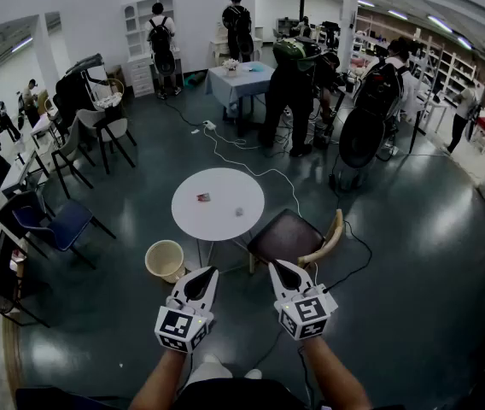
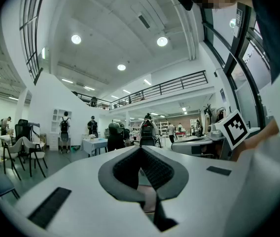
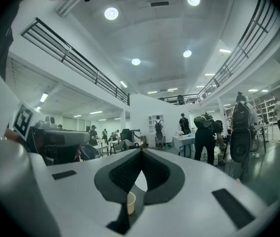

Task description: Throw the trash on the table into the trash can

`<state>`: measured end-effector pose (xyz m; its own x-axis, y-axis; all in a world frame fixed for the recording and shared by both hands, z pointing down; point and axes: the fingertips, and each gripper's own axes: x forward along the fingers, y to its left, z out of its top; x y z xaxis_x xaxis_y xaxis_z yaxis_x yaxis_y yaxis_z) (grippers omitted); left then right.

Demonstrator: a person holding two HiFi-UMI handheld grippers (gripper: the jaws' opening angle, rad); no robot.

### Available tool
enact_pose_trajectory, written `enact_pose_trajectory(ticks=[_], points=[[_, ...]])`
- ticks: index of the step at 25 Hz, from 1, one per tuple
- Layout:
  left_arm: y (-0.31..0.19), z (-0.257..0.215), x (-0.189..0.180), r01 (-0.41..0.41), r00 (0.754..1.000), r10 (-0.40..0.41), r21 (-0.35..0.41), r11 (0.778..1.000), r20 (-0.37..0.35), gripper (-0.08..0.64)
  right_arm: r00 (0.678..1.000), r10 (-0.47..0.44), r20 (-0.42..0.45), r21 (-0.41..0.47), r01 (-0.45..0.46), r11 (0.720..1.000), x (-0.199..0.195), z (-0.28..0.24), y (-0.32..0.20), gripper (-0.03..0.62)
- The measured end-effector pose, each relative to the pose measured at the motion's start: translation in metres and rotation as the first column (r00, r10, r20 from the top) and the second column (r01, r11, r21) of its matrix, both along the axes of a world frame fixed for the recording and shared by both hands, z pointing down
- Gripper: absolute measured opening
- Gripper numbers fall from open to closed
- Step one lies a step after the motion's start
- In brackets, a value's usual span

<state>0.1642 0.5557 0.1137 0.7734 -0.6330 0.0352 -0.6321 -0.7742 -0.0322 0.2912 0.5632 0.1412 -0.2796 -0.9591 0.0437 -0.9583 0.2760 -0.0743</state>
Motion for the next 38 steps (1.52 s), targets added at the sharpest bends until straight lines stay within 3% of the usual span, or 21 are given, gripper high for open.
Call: enact_pose_trajectory(ticks=[18,38], points=[[-0.029,0.015,-0.026,0.028,1.0,-0.028,-0.016,0.999,-0.002,0.009,0.999,-0.041,0.024,0.005,0.041,0.999,-0.03,0.01,-0.032,0.018],[-0.172,0.012,-0.041,-0.012,1.0,0.012,-0.019,1.0,-0.008,0.009,1.0,0.004,0.025,0.004,-0.005,1.0,-0.045,0.006,-0.173,0.018]])
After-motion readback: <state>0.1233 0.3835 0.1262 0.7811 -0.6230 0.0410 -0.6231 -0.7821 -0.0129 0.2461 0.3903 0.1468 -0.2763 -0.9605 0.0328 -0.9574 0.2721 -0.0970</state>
